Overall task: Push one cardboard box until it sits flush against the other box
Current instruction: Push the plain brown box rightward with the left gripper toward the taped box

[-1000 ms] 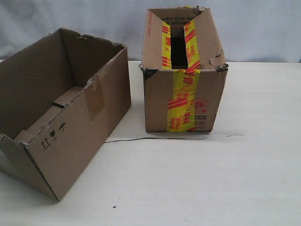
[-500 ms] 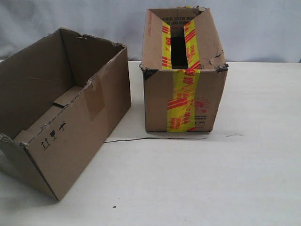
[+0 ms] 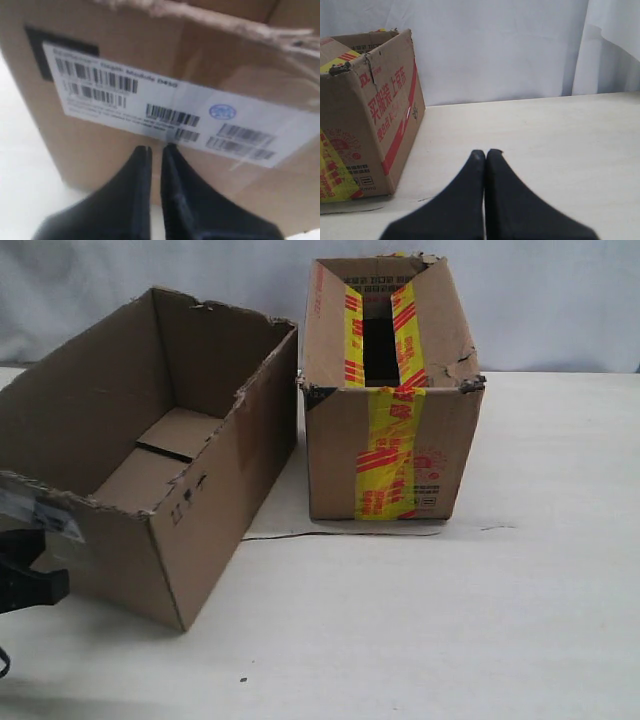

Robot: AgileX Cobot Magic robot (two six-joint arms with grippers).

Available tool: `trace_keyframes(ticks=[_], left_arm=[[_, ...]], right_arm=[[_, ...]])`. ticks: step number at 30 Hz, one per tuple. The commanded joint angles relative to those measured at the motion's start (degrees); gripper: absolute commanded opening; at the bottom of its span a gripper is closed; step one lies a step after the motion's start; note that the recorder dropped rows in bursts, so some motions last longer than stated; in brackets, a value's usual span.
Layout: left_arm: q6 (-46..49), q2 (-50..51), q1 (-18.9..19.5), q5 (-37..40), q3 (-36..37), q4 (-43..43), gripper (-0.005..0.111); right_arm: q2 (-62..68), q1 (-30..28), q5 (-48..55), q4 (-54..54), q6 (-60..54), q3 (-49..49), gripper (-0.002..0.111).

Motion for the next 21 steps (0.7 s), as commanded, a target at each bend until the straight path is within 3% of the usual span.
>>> trace_keyframes(ticks=[1,5,11,21], left_arm=[[-1.6,3.0,-2.5,-4.6,-2.8,-0.4,0.000],[-3.5,7.5,-2.5,-7.5,-5.9,0.3,0.000],[-12.0,18.0,-5.3,-9.0,-12.9,11.3,0.000],[-15.4,25.6,-8.9,-12.1,-19.8,11.8,0.000]], right_arm=[[-0.2,0.2,-0.2,-0.3,-0.4,0.3,0.000],[-0.2,0.2,-0.2,-0.3,-0.4,0.3,0.000],[-0.2,0.2,-0.2,-0.3,-0.4,0.3,0.000],[-0.2,0.2,-0.2,-0.3,-0.4,0.3,0.000]])
